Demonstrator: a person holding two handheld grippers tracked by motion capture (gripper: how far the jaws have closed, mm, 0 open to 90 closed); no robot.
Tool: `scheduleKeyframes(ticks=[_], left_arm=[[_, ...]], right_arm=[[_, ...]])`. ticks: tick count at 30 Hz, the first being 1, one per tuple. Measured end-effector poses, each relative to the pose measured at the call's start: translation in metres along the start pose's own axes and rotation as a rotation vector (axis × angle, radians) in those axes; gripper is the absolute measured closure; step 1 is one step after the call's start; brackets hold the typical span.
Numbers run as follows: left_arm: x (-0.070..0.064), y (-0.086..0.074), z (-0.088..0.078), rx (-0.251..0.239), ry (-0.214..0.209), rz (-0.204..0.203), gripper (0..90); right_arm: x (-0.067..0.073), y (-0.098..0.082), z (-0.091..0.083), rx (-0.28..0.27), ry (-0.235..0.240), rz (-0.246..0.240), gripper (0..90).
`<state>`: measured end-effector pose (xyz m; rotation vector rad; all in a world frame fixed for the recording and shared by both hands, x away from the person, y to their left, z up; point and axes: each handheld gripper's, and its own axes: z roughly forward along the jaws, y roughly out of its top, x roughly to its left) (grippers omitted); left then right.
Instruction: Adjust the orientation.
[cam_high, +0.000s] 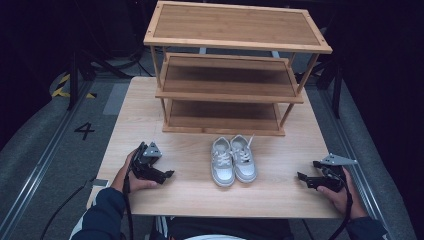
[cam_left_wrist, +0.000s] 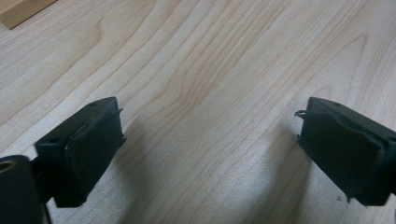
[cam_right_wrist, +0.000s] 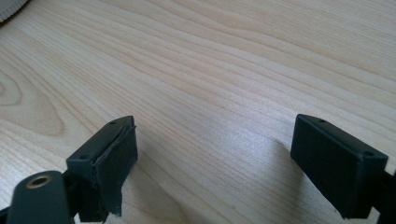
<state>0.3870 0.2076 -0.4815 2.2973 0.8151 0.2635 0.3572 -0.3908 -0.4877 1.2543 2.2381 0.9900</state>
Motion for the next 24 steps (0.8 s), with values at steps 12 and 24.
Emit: scheduleKeyframes(ticks=[12,24], left_arm=[[-0.004,0.005,-0.007,-0.006,-0.025,0.006,17.4],[-0.011,0.009,-0.007,-0.018,-0.036,0.031,18.1]], right_arm=[[0.000,0.001,0.000,0.007,0.000,0.002,15.3],[0.004,0.002,-0.001,0.013,0.002,-0.005,19.2]])
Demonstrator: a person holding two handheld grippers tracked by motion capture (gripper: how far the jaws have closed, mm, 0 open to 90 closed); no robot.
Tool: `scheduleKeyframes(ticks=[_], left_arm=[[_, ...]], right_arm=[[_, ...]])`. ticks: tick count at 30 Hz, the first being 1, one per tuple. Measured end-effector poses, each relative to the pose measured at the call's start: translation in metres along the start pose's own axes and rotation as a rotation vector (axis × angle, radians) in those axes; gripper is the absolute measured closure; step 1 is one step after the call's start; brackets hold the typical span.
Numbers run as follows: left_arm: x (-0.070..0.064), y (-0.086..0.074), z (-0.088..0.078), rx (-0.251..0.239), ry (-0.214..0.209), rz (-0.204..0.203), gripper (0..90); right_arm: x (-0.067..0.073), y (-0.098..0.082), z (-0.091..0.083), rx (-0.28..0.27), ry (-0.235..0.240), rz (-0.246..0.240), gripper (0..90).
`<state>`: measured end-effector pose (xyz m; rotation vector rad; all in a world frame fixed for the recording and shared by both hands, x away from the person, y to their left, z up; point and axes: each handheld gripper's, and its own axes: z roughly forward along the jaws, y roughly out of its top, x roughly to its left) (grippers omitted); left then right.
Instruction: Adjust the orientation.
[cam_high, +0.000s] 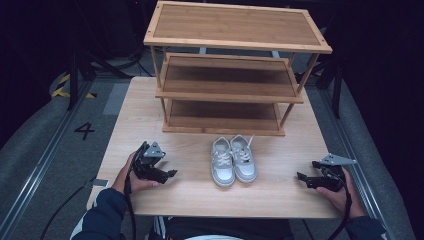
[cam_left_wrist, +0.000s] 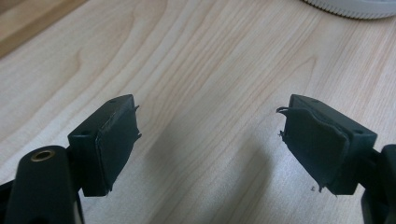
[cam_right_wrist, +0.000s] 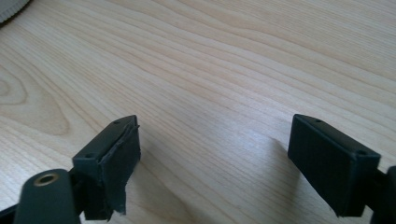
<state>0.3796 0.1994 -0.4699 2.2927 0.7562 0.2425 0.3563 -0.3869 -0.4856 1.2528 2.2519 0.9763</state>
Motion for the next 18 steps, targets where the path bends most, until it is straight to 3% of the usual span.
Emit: scheduleKeyframes(ticks=[3,7,9,11,13,14,18], left_arm=[[-0.002,-0.003,0.004,0.027,-0.001,0.018,18.0],[-0.002,-0.007,0.005,0.023,0.000,0.002,17.1],[-0.002,-0.008,0.004,0.022,0.000,-0.007,16.8],[-0.002,-0.011,0.003,0.017,0.023,-0.006,16.5],[-0.002,-0.014,0.003,-0.004,0.035,-0.014,15.0],[-0.002,-0.014,0.003,-0.004,0.035,-0.014,15.0],[-0.002,-0.015,0.003,-0.008,0.033,-0.020,14.8]], right_arm=[[0.009,0.004,0.000,-0.001,0.017,-0.017,21.3],[0.032,0.019,-0.004,-0.044,0.074,-0.056,22.4],[0.054,0.031,-0.002,-0.067,0.122,-0.086,22.8],[0.062,0.035,-0.001,-0.075,0.138,-0.100,23.1],[0.090,0.047,0.006,-0.081,0.182,-0.138,23.6],[0.090,0.047,0.006,-0.081,0.182,-0.138,23.6],[0.126,0.060,0.020,-0.081,0.215,-0.184,23.1]])
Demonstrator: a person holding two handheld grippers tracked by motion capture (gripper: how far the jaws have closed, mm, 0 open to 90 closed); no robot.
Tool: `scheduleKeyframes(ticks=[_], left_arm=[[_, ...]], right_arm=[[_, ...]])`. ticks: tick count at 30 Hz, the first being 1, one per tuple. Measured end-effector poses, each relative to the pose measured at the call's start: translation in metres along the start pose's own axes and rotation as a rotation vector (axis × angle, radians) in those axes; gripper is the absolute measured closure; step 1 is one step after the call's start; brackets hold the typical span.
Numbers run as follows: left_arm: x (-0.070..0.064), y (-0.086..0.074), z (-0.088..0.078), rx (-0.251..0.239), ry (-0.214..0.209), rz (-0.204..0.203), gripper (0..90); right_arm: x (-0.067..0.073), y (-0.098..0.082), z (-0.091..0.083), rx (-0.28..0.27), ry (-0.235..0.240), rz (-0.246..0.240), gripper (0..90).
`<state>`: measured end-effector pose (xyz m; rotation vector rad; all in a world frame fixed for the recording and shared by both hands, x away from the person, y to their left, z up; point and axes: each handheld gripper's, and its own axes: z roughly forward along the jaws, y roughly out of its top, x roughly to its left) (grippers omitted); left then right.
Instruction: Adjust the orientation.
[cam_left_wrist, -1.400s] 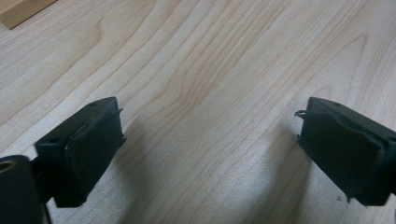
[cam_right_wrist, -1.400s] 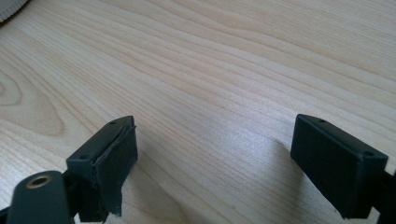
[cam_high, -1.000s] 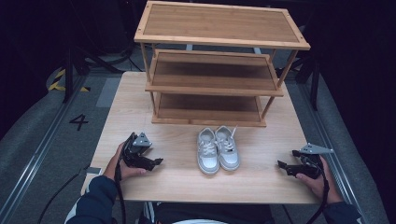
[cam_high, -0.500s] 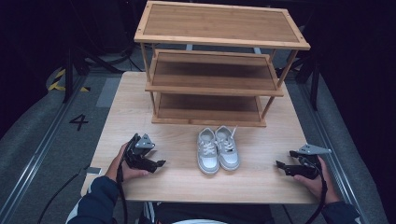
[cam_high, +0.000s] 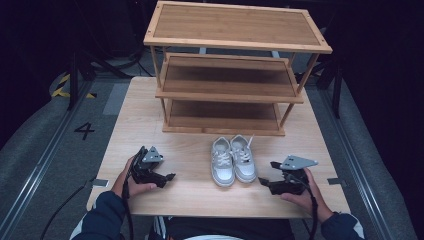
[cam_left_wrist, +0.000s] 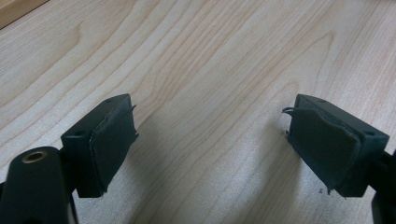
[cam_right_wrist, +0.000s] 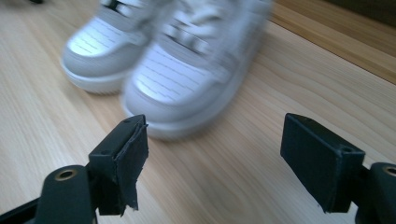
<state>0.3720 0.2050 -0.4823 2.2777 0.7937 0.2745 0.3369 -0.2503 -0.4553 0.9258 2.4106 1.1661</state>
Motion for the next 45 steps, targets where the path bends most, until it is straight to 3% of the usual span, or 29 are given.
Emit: scheduleKeyframes(ticks=[6,12,16,24,26,30,32,39,45], left_arm=[[0.000,0.000,0.000,0.001,0.003,0.002,14.8],[-0.001,-0.001,0.000,-0.007,0.008,-0.001,14.8],[-0.001,-0.001,-0.001,-0.006,0.010,-0.002,14.8],[-0.001,-0.001,-0.001,-0.006,0.010,-0.002,14.8],[-0.001,-0.001,-0.001,-0.006,0.010,-0.002,14.8],[-0.001,-0.001,-0.001,-0.006,0.010,-0.002,14.8],[-0.001,-0.001,-0.001,-0.006,0.010,-0.002,14.8],[-0.001,-0.001,-0.001,-0.006,0.009,-0.002,14.8],[-0.001,-0.001,-0.001,-0.006,0.009,0.000,14.8]], right_arm=[[0.021,0.012,0.032,0.042,-0.011,-0.027,21.4],[0.026,0.013,0.043,0.058,-0.069,-0.030,17.0],[0.024,0.010,0.046,0.091,-0.076,-0.052,16.0],[-0.004,0.001,0.030,0.110,-0.115,-0.040,24.1],[-0.014,-0.003,0.024,0.113,-0.131,-0.009,25.7],[-0.027,-0.007,0.018,0.118,-0.194,-0.012,26.1],[-0.037,-0.009,0.015,0.121,-0.223,0.014,26.5],[-0.057,-0.008,0.016,0.119,-0.272,0.037,27.8],[-0.079,-0.007,0.015,0.108,-0.304,0.092,28.9]])
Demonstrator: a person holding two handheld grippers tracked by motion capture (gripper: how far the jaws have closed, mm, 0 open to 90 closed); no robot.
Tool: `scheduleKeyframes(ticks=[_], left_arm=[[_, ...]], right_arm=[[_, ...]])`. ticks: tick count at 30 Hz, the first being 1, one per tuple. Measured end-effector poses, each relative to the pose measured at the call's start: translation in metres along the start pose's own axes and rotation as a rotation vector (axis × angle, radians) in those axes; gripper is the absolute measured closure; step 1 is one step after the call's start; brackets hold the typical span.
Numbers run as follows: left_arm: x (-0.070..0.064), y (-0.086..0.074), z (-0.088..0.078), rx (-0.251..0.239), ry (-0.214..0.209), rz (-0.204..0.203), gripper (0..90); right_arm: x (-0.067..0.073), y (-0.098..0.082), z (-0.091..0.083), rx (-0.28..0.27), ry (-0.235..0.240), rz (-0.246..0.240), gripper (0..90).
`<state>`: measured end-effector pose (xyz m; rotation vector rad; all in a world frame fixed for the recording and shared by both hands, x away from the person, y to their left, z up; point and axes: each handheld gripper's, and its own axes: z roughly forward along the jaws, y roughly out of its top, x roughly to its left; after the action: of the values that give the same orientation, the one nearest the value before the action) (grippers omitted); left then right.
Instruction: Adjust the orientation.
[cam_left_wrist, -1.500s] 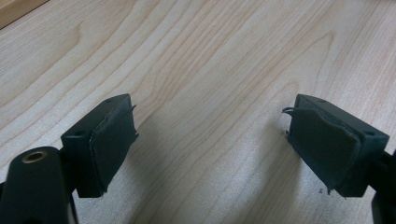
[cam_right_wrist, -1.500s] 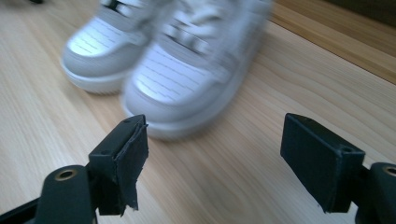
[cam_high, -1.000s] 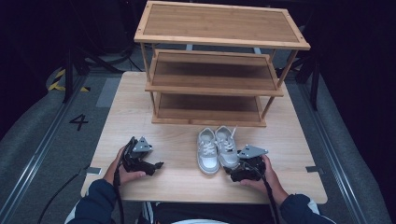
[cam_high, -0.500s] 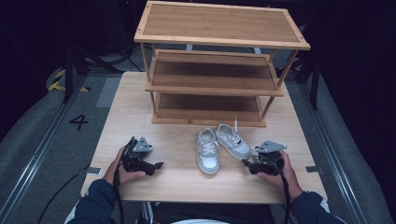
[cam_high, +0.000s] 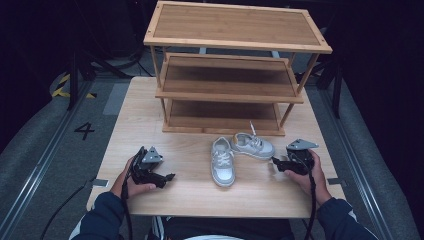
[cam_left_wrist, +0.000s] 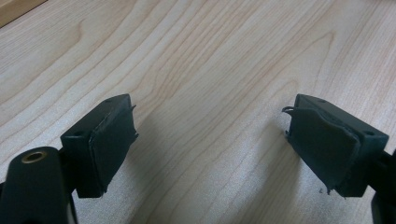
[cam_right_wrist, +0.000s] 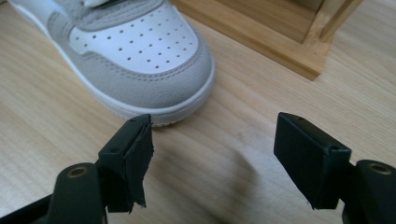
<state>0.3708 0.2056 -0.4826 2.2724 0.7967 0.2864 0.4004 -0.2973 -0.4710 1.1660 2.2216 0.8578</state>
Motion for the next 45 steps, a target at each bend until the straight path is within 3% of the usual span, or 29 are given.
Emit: scheduleKeyframes(ticks=[5,9,11,13,17,19,22,27,31,36,40,43,45], left_arm=[[0.000,0.000,0.000,-0.001,0.000,-0.002,14.8],[0.000,0.000,0.000,-0.001,0.000,-0.002,14.8],[0.000,0.000,0.000,0.000,0.000,-0.002,14.8],[0.000,0.000,0.000,0.000,0.000,-0.003,14.8],[-0.001,0.000,0.000,0.000,-0.001,-0.005,14.8],[-0.001,0.000,0.000,0.000,-0.001,-0.005,14.9],[-0.001,0.000,0.000,0.000,-0.003,-0.005,14.8],[-0.001,-0.001,0.000,0.003,-0.001,-0.004,14.8],[-0.001,-0.001,0.000,0.002,-0.006,-0.005,14.8],[-0.001,-0.001,0.000,0.001,-0.004,-0.003,14.8],[-0.001,-0.001,0.000,0.002,-0.006,-0.005,14.8],[-0.001,-0.001,0.000,0.000,-0.006,-0.003,14.8],[-0.001,-0.001,0.000,0.002,-0.004,-0.004,14.9]], right_arm=[[-0.007,0.003,0.000,-0.009,-0.008,0.029,30.6],[-0.006,0.009,-0.007,-0.044,0.019,0.031,33.3],[0.004,0.020,-0.017,-0.094,0.067,0.016,37.8],[0.007,0.023,-0.019,-0.107,0.090,0.012,38.0],[0.031,0.045,-0.023,-0.145,0.182,-0.077,44.1],[0.042,0.054,-0.020,-0.151,0.200,-0.110,49.3],[0.061,0.069,-0.011,-0.141,0.253,-0.170,54.8],[0.073,0.084,-0.003,-0.143,0.288,-0.185,58.5],[0.081,0.094,0.007,-0.132,0.283,-0.185,59.5],[0.088,0.101,0.027,-0.049,0.237,-0.159,61.3],[0.090,0.102,0.036,-0.023,0.235,-0.148,66.8],[0.090,0.102,0.041,0.002,0.245,-0.167,73.5],[0.088,0.102,0.040,0.010,0.276,-0.175,76.6]])
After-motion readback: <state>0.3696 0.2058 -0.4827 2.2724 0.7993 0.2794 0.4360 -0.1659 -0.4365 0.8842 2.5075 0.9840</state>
